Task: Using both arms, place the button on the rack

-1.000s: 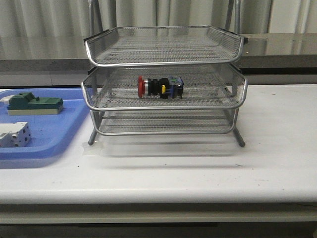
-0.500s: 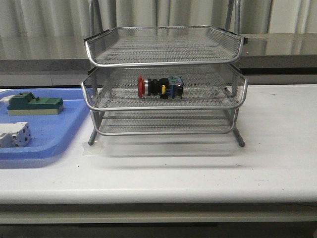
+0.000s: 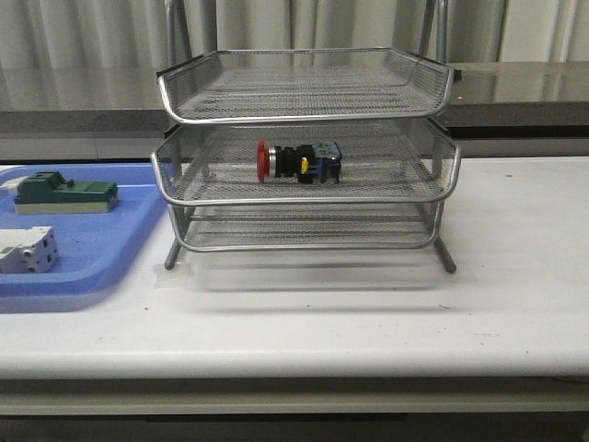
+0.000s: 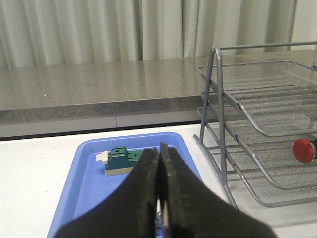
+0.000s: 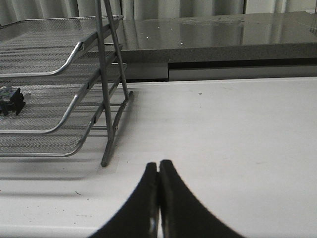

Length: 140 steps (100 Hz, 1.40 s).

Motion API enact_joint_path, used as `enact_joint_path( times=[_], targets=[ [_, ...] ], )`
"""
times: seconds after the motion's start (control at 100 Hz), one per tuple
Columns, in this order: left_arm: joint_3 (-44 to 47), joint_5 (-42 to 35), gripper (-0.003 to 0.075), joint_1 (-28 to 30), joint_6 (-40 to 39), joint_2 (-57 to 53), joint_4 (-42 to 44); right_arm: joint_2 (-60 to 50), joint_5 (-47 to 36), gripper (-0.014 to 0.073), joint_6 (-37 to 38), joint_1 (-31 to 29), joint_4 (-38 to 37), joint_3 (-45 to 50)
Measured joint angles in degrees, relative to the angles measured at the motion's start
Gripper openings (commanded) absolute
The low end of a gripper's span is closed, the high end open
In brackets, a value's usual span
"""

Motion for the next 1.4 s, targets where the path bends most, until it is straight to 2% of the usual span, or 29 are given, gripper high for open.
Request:
enact_joint_path(
  times=[1.17,1.27,1.4],
  targets=[
    [0.0,0.0,-0.002,0.0,-0.3,0.0,0.5,0.0,0.0,-0.006,0.0,0.0,0.0,0.0],
    [0.1,0.0,-0.002,0.0,-5.6,0.0,5.7,0.0,0.0,-0.006,0.0,0.0,0.0,0.0],
    [1.3,0.0,-0.002,0.0,-18.9,-0.1,18.0,0.0,0.0,-0.006,0.0,0.0,0.0,0.0]
  ],
)
